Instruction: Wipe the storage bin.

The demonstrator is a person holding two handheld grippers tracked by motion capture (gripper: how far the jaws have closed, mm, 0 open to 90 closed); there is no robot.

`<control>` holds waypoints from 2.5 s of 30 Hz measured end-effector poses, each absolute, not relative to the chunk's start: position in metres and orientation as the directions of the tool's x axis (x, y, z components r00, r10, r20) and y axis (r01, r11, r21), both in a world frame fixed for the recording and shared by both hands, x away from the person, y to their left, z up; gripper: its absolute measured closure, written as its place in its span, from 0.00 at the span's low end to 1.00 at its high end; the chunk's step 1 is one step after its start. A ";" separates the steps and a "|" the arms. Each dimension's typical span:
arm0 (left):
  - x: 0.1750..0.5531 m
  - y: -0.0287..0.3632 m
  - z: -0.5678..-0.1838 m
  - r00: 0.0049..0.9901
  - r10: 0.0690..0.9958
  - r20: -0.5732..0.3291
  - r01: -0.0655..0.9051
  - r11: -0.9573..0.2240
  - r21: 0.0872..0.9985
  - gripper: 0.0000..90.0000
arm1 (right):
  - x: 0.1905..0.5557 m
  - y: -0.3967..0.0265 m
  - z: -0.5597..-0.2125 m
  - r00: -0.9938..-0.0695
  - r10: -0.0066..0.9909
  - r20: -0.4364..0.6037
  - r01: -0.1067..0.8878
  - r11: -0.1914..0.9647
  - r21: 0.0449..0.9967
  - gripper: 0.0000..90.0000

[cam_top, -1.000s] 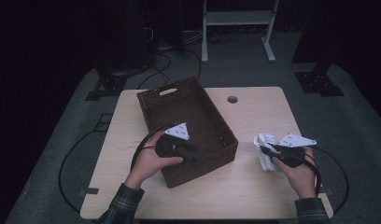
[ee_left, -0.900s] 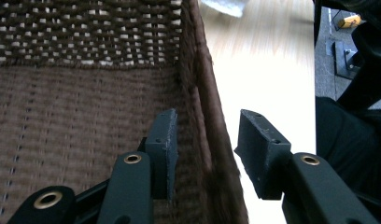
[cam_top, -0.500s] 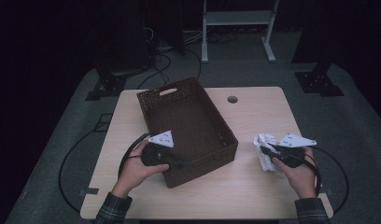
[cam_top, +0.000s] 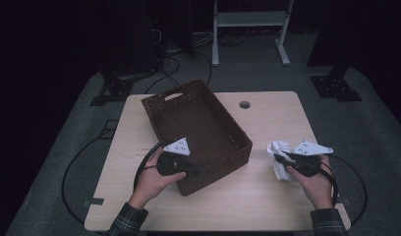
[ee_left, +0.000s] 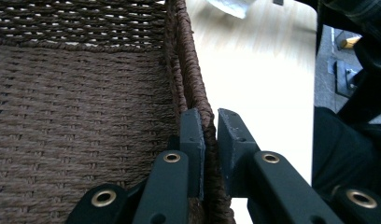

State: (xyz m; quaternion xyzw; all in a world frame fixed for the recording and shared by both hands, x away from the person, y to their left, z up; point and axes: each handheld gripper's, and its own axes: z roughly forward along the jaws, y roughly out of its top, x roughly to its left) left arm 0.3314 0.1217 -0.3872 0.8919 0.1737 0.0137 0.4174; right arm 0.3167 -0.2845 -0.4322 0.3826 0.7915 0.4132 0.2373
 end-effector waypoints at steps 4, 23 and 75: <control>0.337 0.112 -0.388 0.933 0.337 -0.124 0.310 -0.582 0.752 0.88 | 0.317 -0.284 -0.431 -0.598 0.800 -0.057 0.404 0.362 0.840 0.85; 0.341 0.096 -0.394 0.919 0.374 -0.126 0.348 -0.618 0.705 0.59 | 0.316 -0.272 -0.411 -0.620 0.784 -0.045 0.371 0.343 0.863 0.85; 0.383 0.059 -0.377 0.956 0.275 -0.099 0.252 -0.606 0.755 0.82 | 0.332 -0.239 -0.410 -0.696 0.717 -0.048 0.342 0.389 0.855 0.85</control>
